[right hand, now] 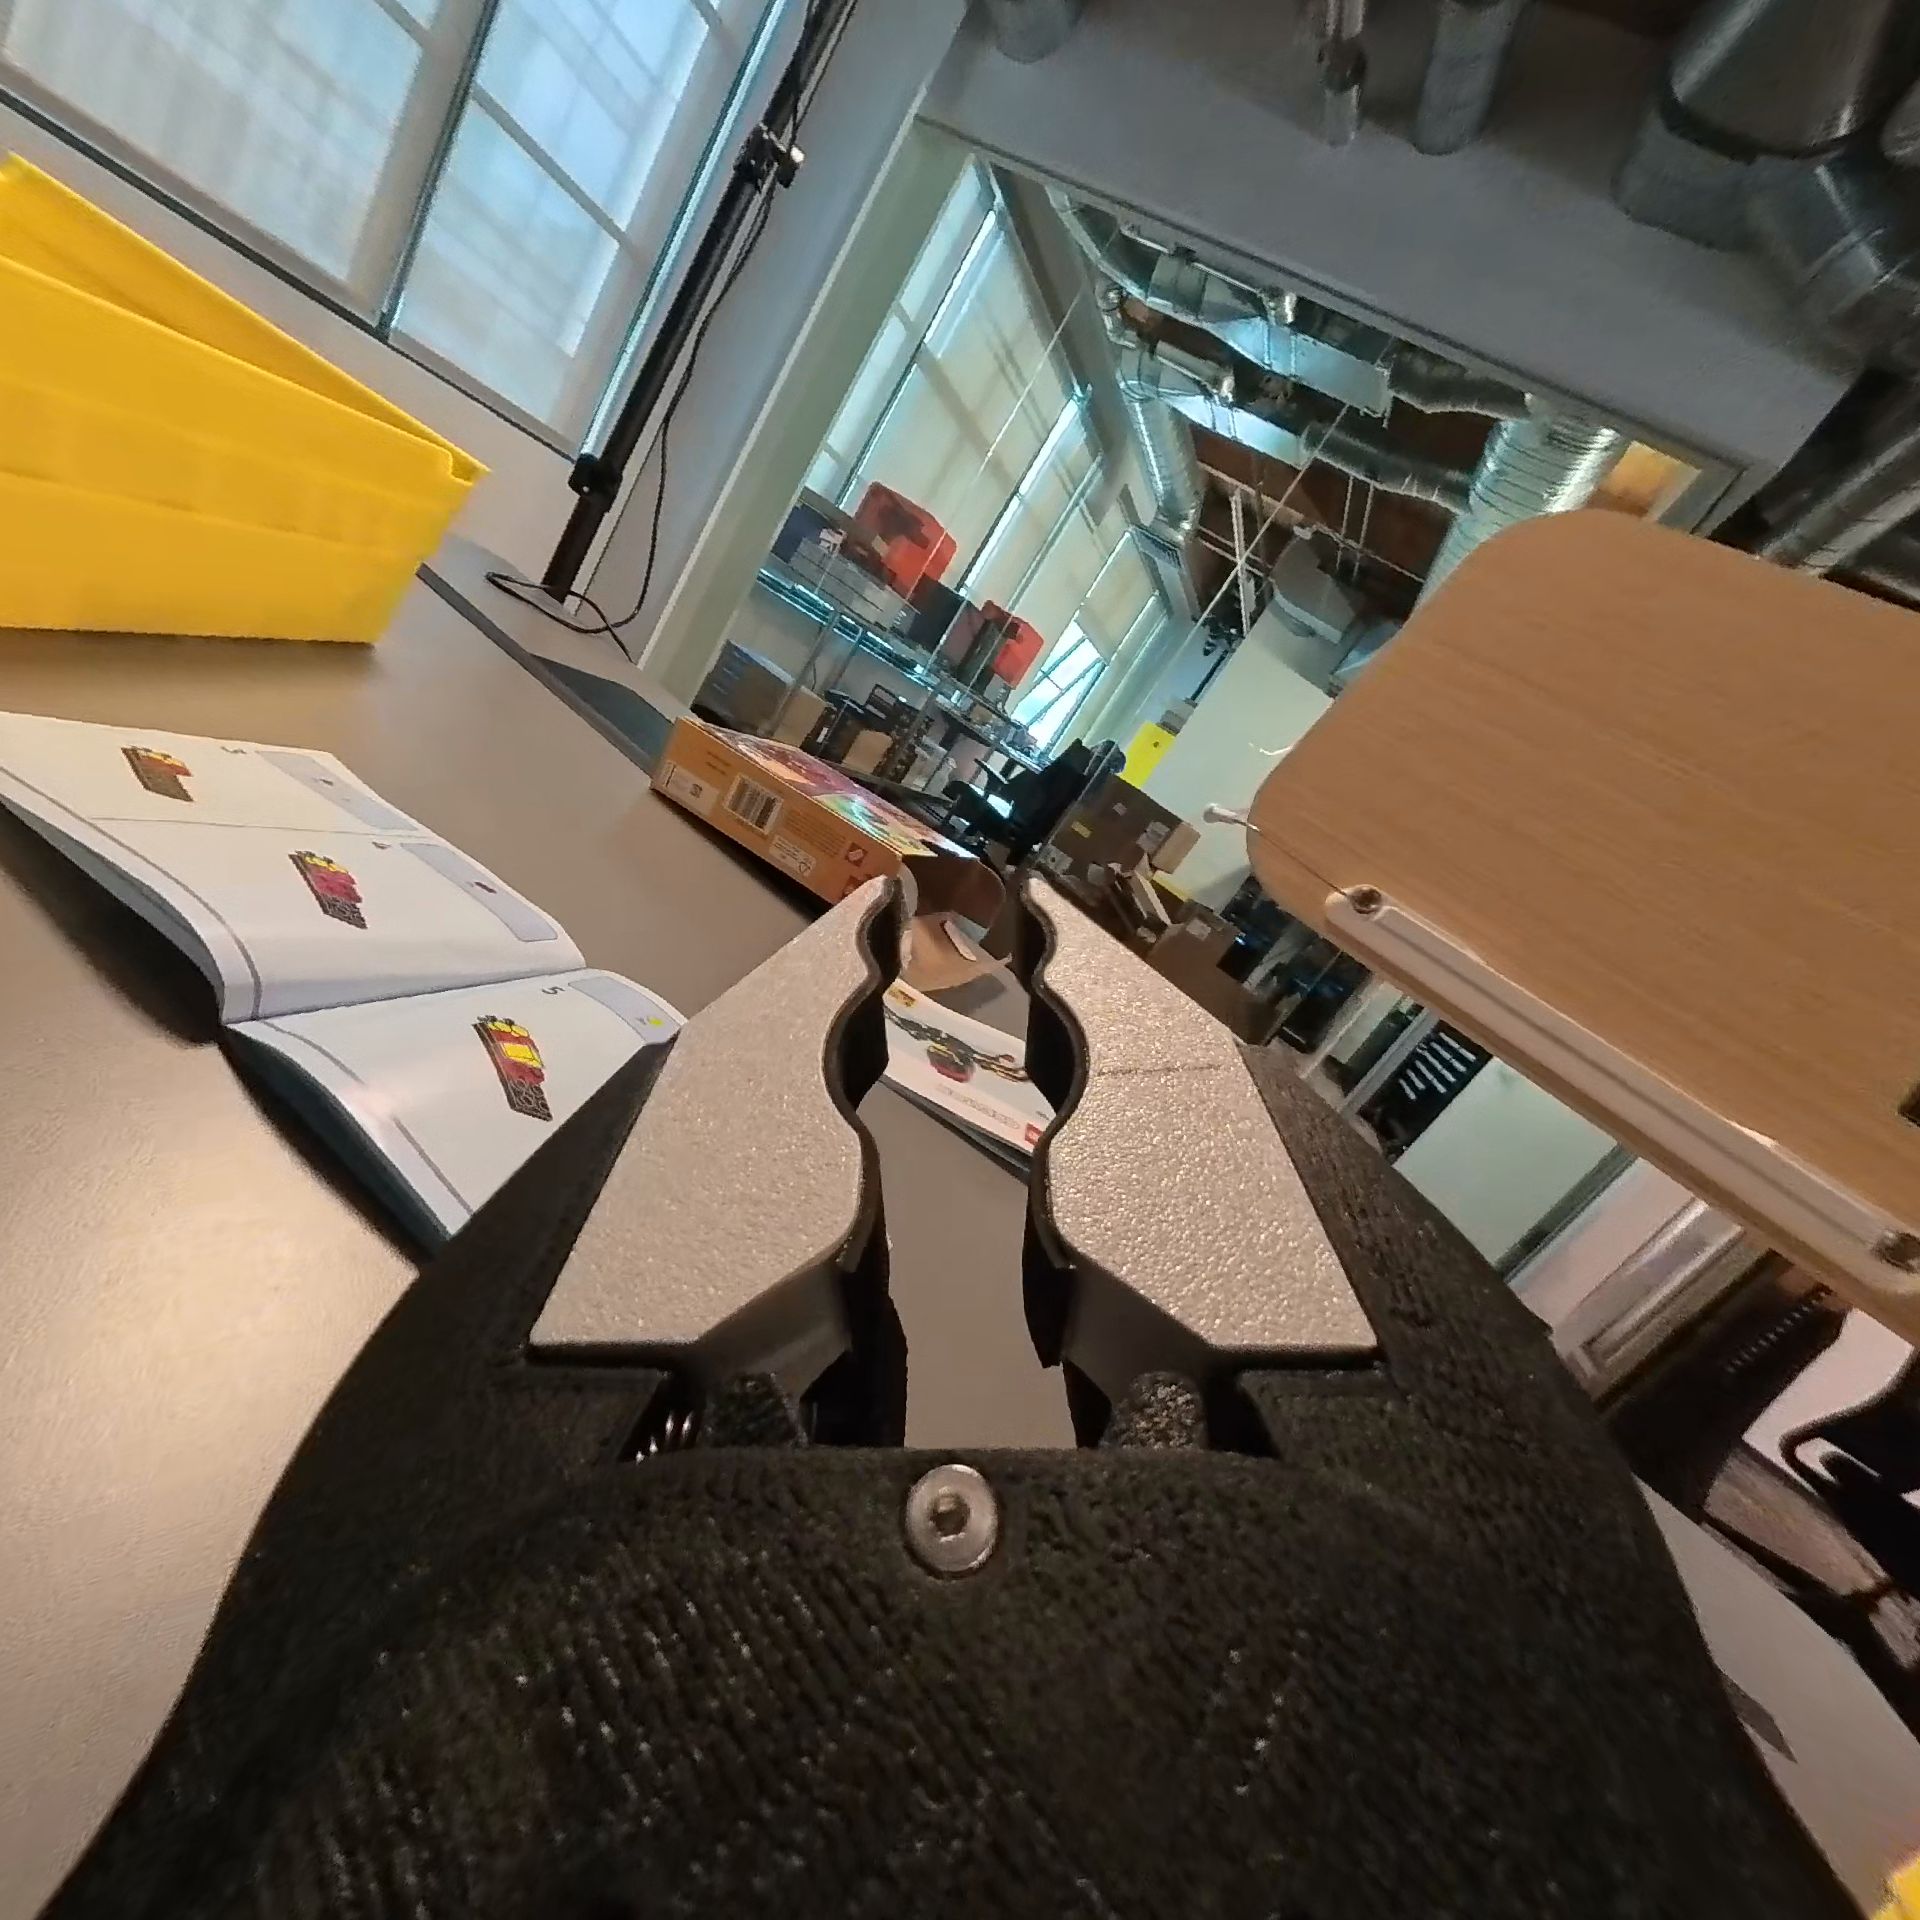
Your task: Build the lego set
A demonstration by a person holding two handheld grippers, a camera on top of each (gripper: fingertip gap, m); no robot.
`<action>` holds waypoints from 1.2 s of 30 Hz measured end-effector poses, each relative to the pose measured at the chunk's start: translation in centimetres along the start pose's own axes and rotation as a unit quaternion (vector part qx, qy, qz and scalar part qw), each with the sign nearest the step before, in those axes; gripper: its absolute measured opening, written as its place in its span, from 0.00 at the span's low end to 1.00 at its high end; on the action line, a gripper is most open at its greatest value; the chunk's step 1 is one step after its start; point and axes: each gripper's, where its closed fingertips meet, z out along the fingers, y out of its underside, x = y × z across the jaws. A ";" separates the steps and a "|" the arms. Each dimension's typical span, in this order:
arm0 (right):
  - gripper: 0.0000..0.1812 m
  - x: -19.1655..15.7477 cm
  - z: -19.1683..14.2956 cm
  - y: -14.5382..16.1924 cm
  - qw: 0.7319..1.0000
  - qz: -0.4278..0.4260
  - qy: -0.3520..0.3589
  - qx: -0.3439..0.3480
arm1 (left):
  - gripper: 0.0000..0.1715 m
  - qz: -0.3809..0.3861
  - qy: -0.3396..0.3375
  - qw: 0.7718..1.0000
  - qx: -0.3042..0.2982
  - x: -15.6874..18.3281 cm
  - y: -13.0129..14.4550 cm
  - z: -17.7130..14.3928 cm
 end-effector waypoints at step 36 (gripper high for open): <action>0.10 -1.1 0.6 0.5 1.000 -0.001 -0.024 -0.008 | 0.14 0.024 0.007 0.999 -0.036 0.4 1.9 0.7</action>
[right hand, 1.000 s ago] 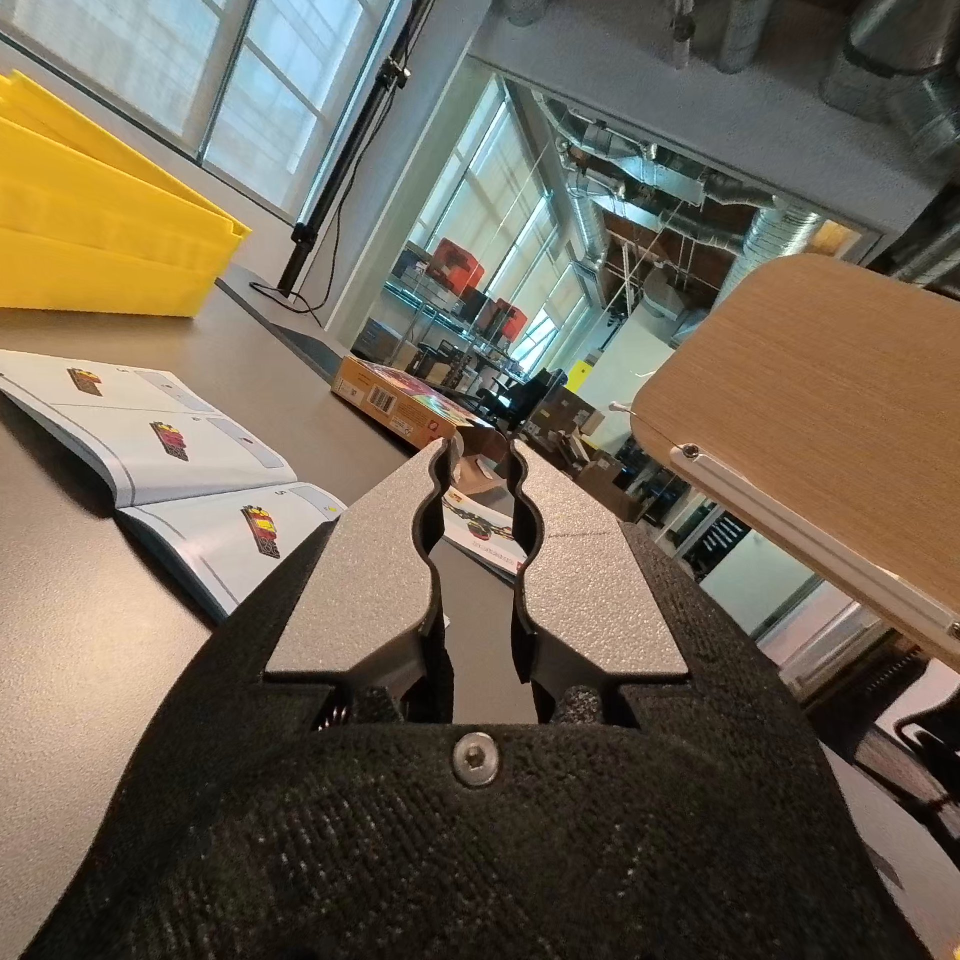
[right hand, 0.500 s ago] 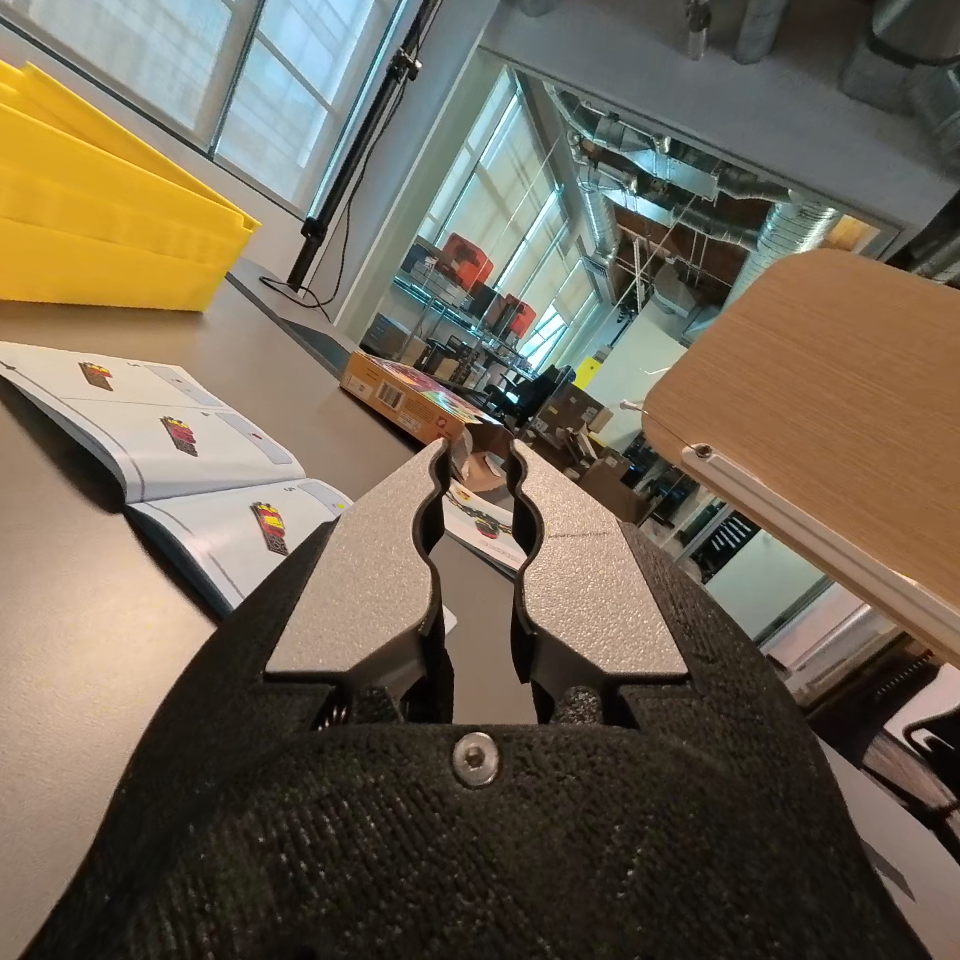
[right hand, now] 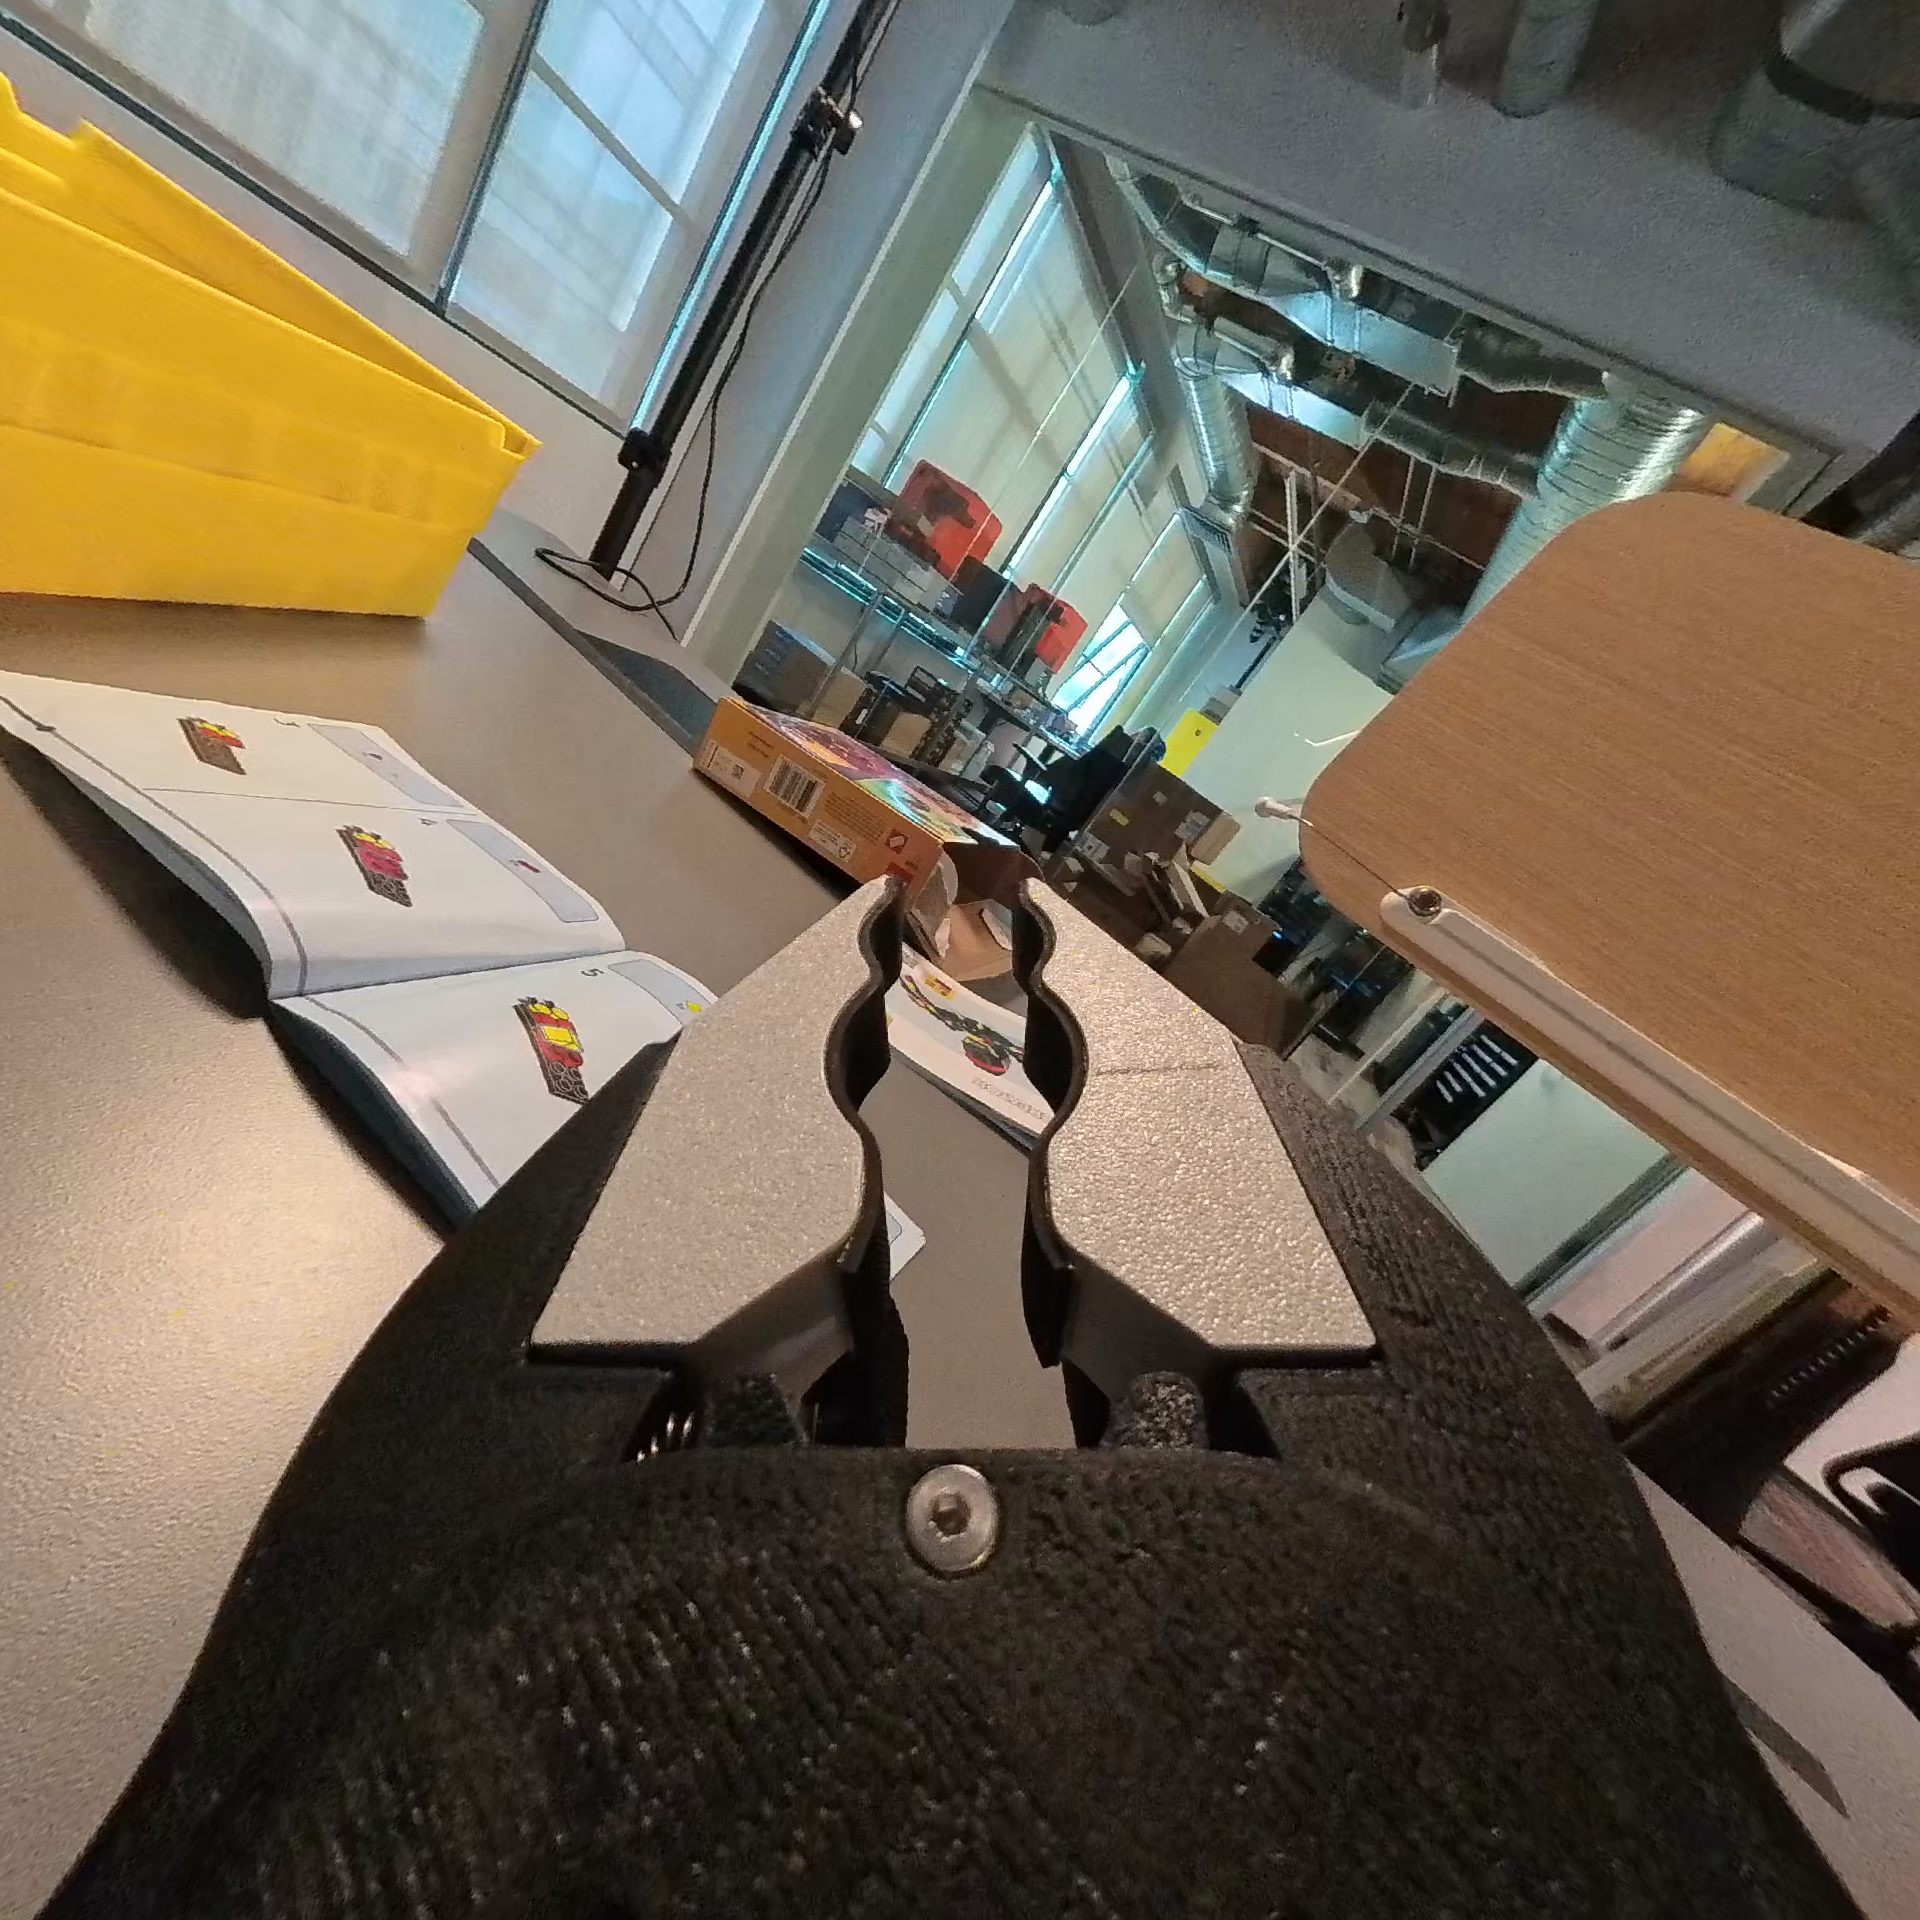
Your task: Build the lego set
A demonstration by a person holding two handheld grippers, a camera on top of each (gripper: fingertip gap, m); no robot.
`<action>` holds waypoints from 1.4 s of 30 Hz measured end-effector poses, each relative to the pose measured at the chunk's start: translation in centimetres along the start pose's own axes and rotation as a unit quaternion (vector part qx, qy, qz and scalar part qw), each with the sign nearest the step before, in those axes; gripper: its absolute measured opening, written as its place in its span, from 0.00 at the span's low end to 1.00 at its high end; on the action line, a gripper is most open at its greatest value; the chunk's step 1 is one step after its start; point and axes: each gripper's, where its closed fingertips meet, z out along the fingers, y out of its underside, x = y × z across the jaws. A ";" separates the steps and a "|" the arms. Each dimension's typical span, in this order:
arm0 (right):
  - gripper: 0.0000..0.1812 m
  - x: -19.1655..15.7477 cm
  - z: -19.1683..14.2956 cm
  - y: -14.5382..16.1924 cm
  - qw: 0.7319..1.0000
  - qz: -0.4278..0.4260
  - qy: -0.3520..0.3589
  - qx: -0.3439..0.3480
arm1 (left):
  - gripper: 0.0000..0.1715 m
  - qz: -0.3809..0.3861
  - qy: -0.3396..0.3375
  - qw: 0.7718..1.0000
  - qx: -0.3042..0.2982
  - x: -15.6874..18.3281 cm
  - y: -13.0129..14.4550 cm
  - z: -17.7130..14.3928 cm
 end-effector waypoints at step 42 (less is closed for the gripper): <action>0.11 -1.3 0.7 0.9 0.999 0.016 -0.026 -0.011 | 0.16 -0.052 -0.004 0.996 0.070 -10.1 -2.0 1.1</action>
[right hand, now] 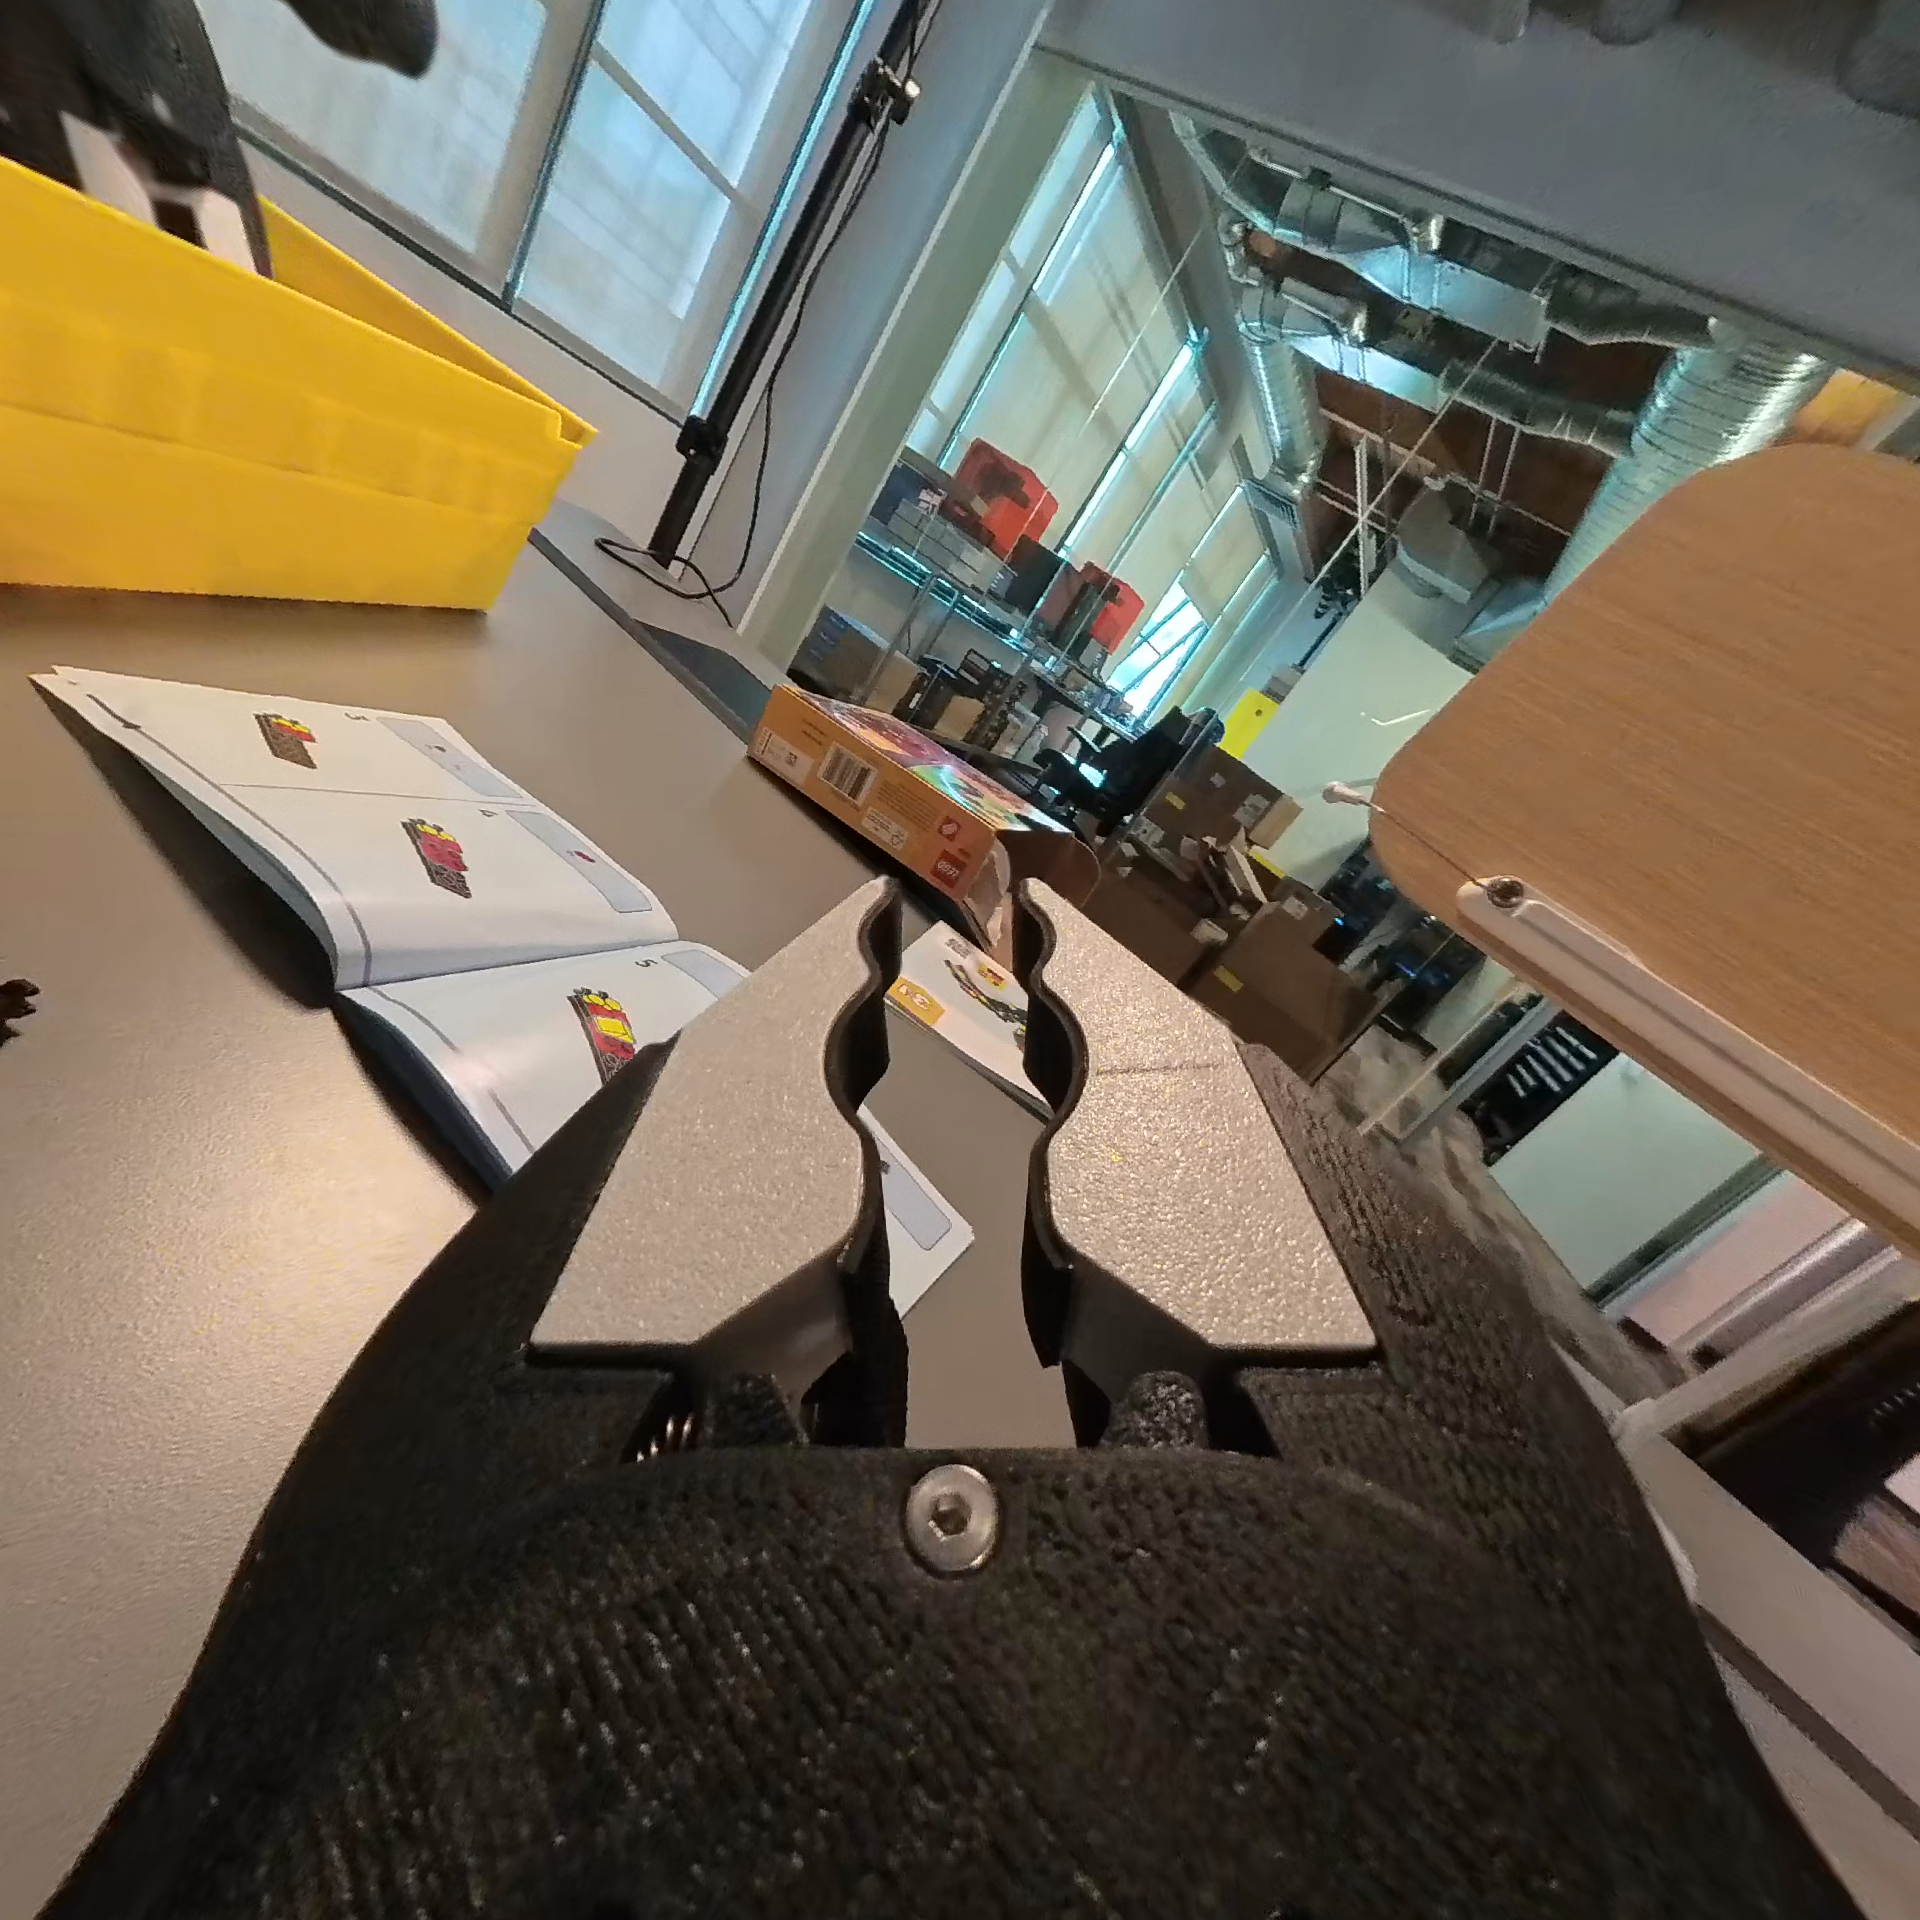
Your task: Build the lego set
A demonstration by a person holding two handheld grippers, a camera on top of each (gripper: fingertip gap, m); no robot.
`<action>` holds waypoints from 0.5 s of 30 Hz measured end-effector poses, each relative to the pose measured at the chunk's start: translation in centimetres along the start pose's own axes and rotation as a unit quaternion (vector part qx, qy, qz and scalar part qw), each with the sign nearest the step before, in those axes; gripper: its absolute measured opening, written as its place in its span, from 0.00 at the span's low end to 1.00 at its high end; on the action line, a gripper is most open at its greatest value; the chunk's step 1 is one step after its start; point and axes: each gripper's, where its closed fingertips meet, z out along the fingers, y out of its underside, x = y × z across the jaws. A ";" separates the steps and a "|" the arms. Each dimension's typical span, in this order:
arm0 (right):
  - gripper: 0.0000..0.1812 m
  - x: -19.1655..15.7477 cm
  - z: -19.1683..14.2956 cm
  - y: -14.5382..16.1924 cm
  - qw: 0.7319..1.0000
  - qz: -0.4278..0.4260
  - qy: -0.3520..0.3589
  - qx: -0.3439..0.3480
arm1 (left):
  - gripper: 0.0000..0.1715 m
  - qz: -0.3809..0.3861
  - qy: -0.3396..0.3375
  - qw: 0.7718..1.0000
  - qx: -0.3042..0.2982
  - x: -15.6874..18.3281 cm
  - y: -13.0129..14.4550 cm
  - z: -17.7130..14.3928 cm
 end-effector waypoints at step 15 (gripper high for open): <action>0.11 0.0 0.4 0.2 1.000 -0.010 0.002 -0.006 | 0.15 -0.053 -0.191 0.976 0.092 -6.3 -2.5 -3.5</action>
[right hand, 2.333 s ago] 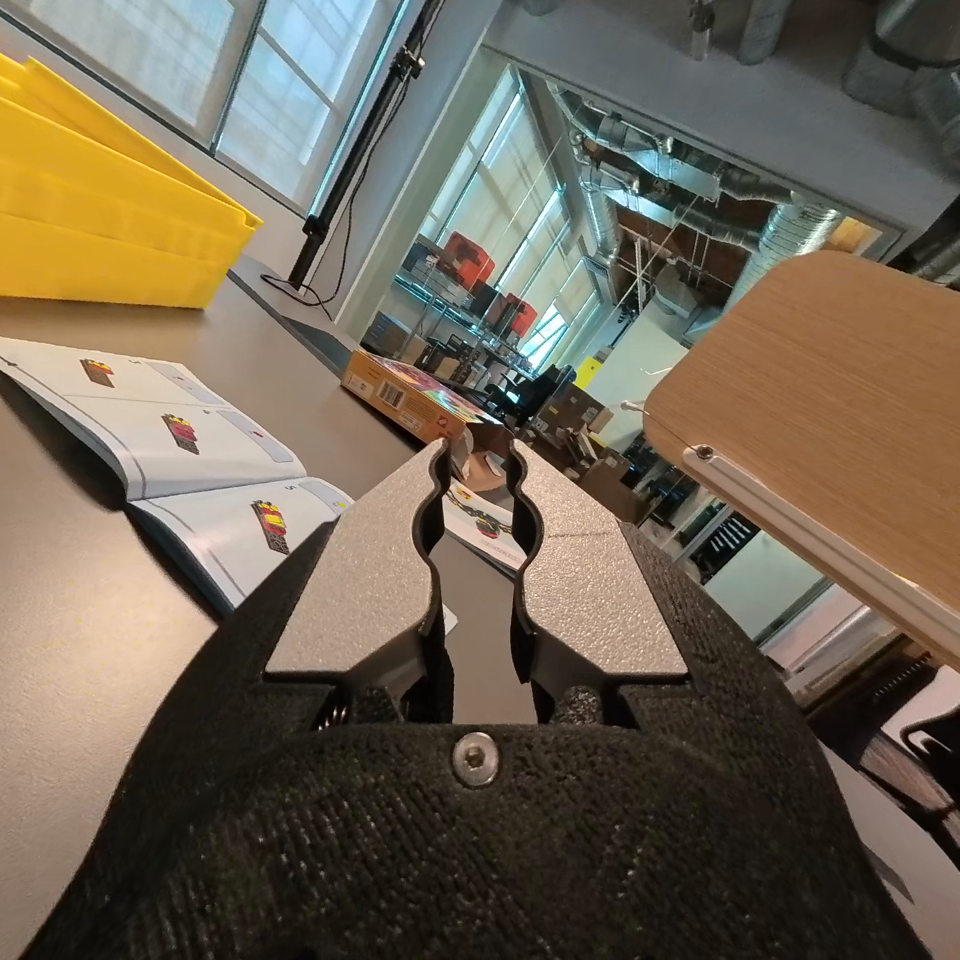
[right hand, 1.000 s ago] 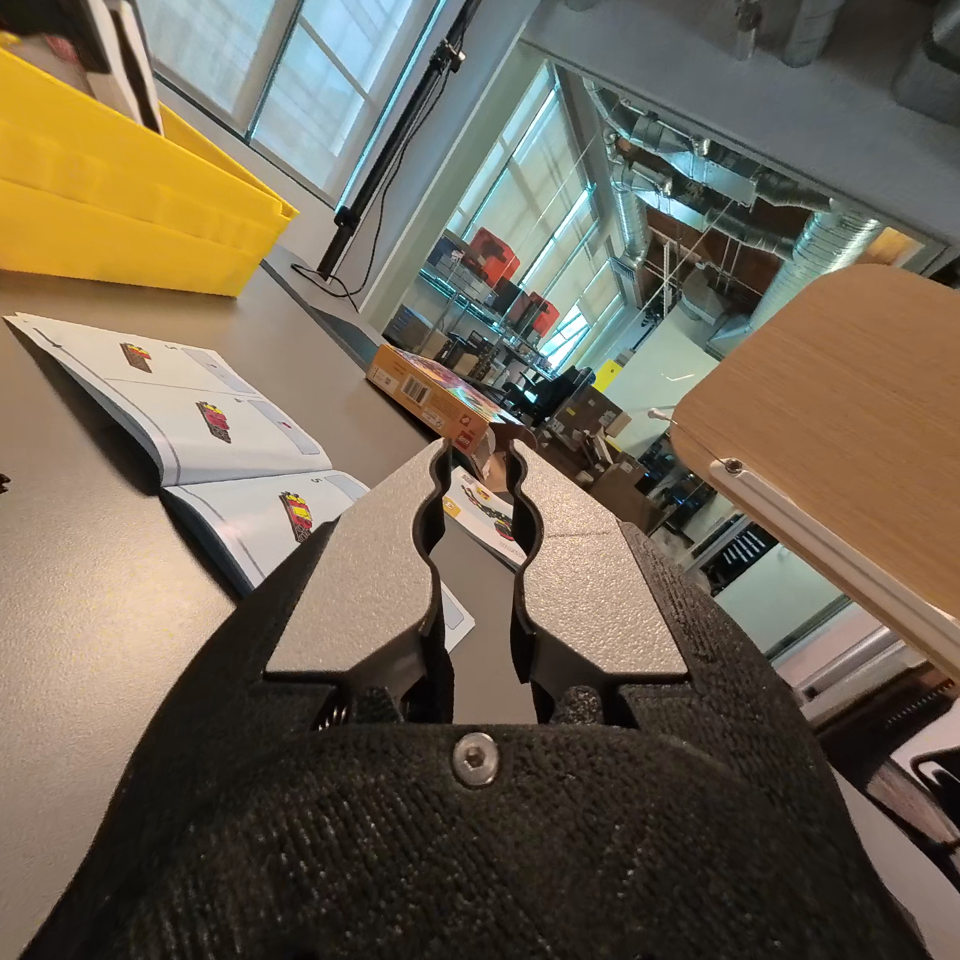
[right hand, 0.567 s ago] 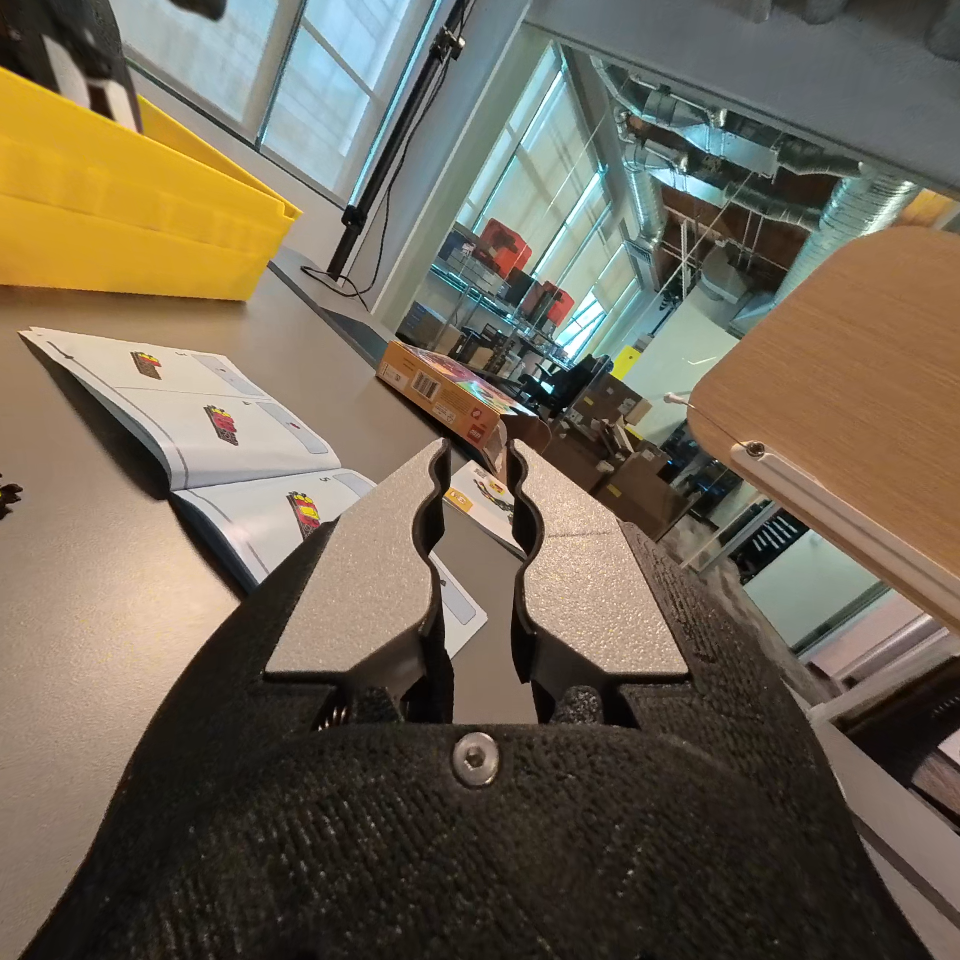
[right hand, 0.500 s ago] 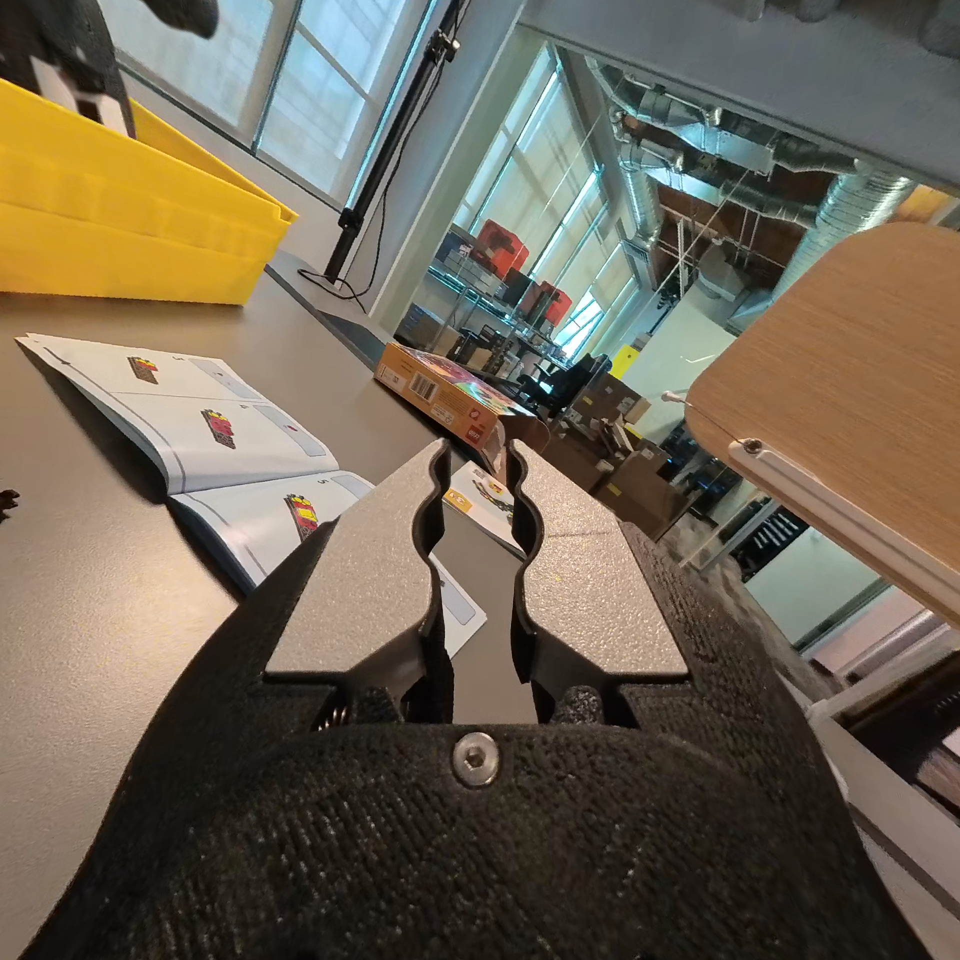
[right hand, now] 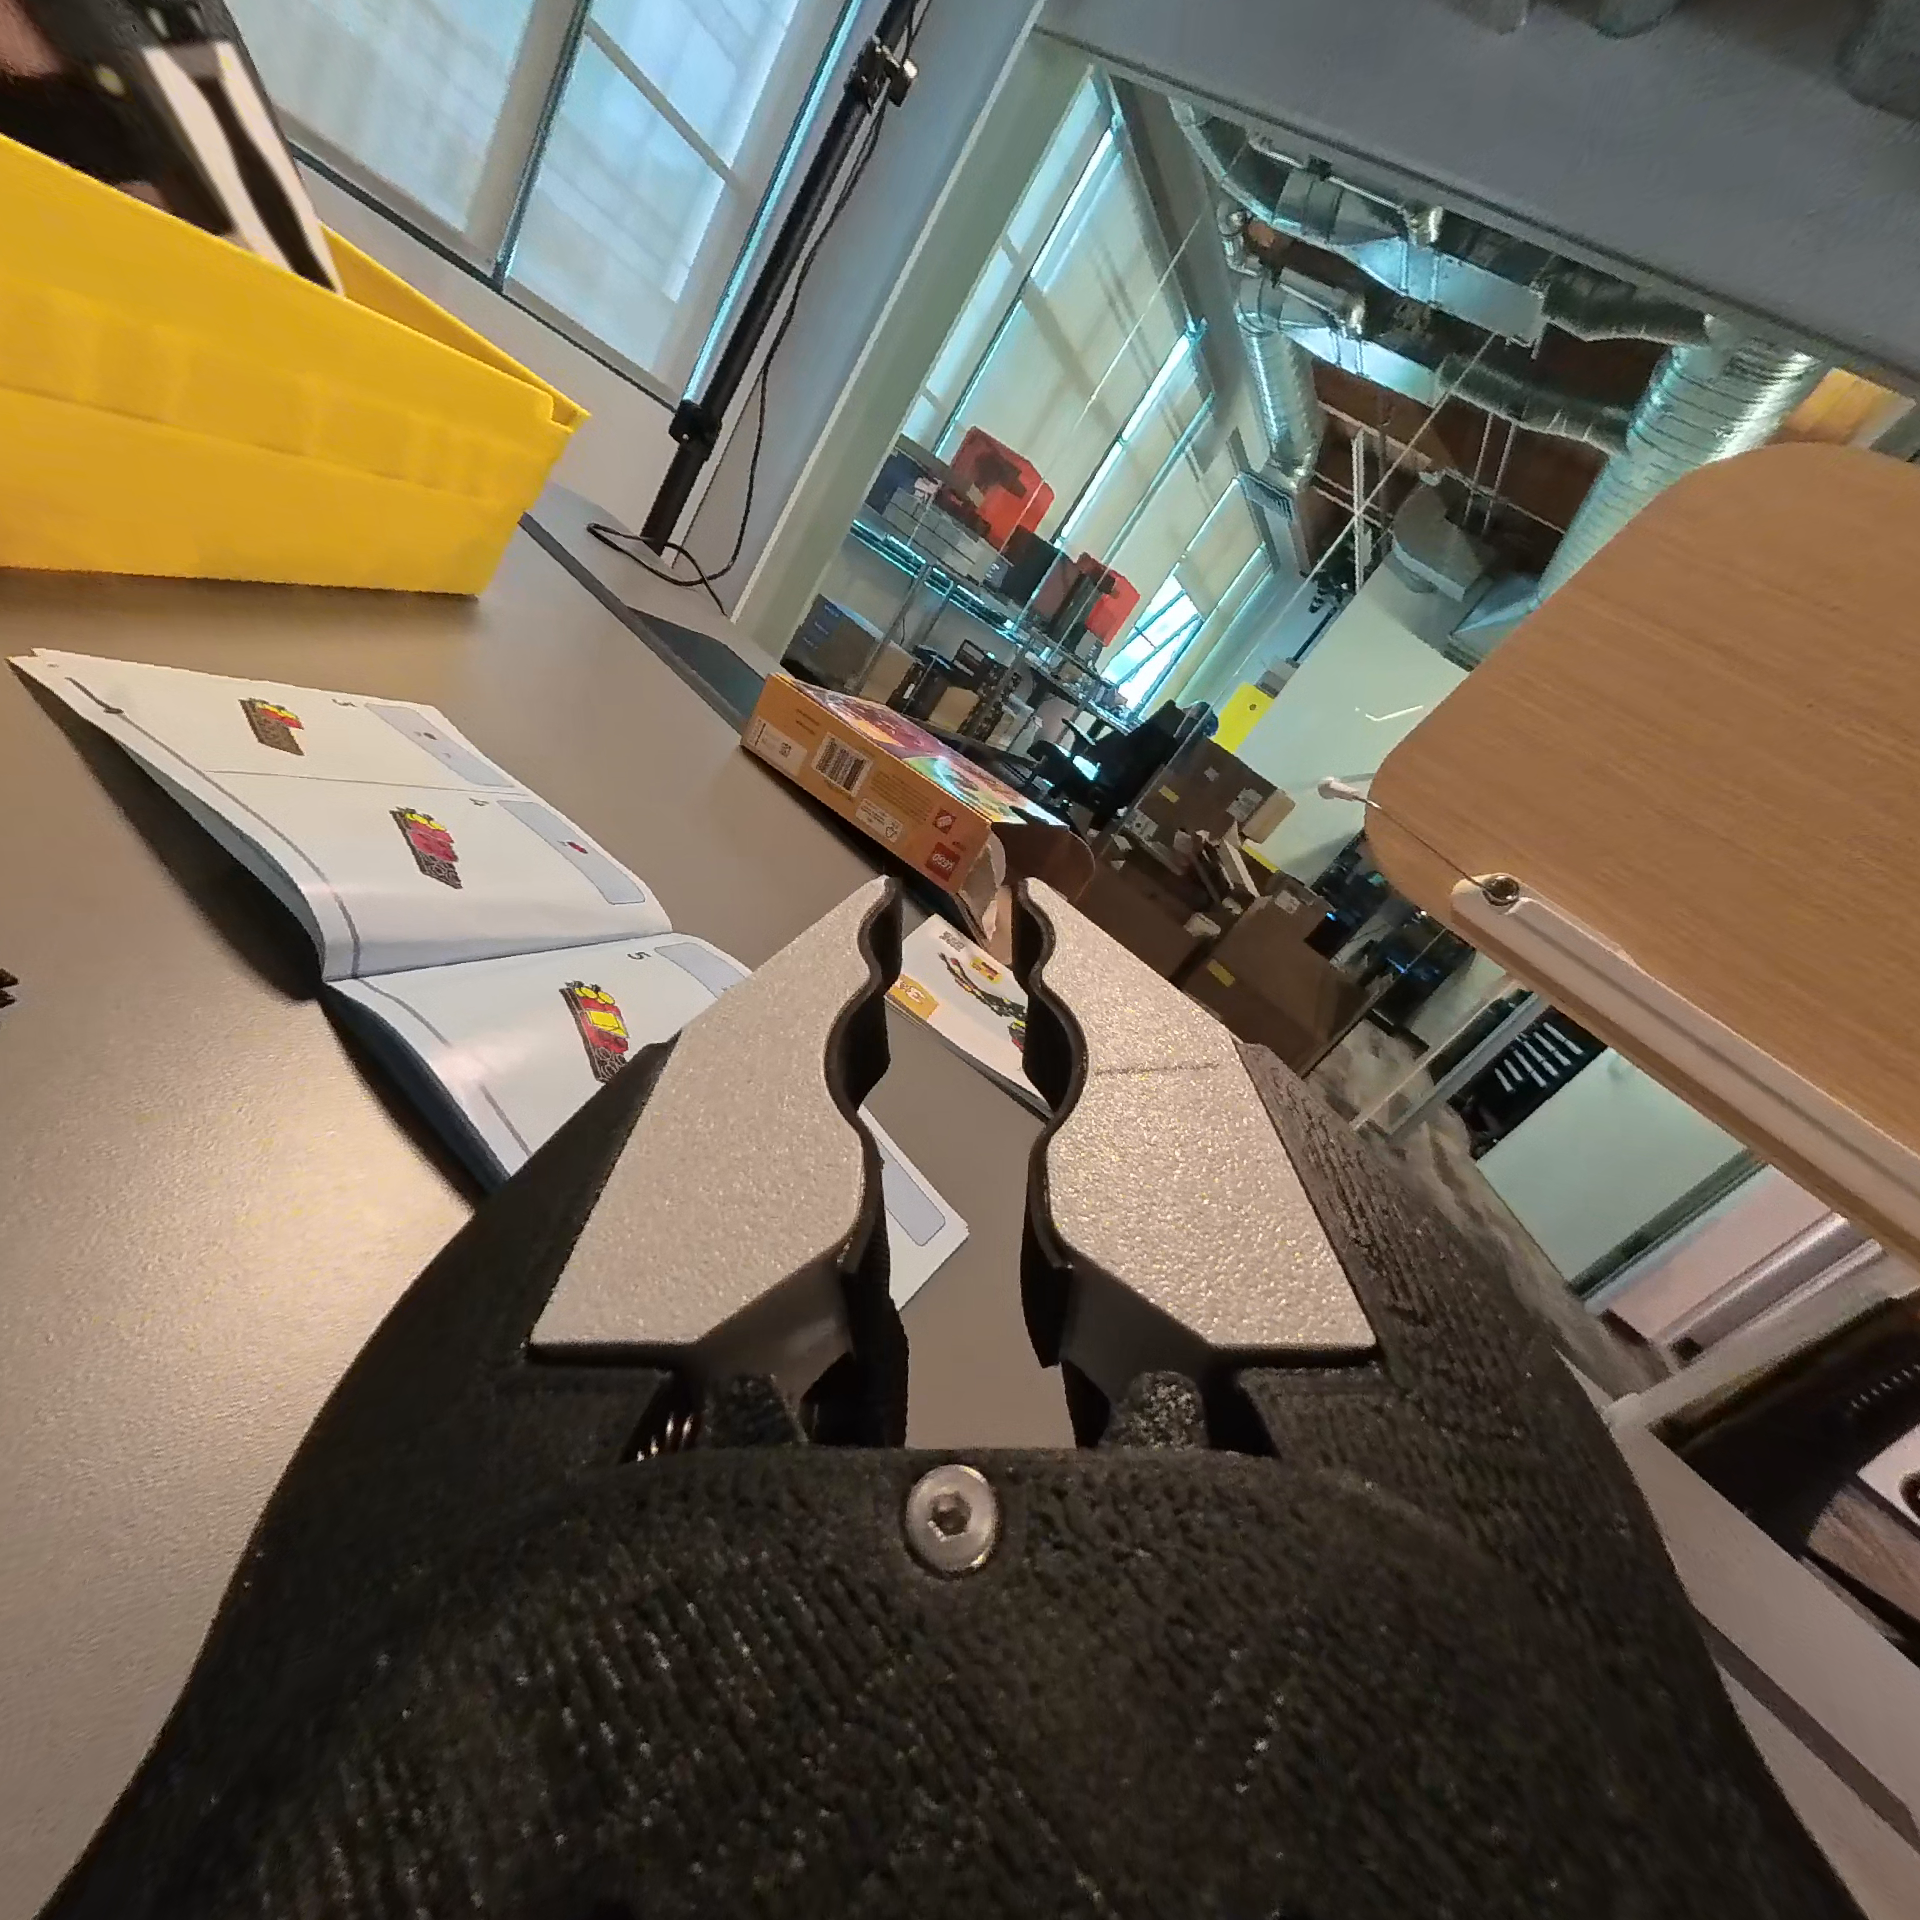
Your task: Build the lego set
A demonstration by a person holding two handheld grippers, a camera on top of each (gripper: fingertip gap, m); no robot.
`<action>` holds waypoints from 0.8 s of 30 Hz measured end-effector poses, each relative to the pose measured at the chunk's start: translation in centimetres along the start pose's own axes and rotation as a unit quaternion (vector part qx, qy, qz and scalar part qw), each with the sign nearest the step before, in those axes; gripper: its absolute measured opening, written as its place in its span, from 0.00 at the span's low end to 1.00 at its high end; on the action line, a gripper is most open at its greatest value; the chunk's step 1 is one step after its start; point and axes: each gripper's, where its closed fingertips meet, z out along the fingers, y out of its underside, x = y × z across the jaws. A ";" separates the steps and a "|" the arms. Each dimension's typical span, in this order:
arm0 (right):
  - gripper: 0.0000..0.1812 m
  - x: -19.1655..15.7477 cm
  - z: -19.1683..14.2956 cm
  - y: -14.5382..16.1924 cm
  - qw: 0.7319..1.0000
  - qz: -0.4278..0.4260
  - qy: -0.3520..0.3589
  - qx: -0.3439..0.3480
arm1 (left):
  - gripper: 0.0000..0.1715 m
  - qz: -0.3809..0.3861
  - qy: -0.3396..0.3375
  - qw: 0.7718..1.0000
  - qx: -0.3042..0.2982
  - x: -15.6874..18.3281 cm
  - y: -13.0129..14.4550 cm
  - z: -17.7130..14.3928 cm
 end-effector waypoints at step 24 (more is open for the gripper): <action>0.10 0.0 0.0 0.1 1.000 -0.005 -0.002 -0.001 | 0.11 -0.033 -0.134 0.988 0.068 -4.8 -1.6 -2.2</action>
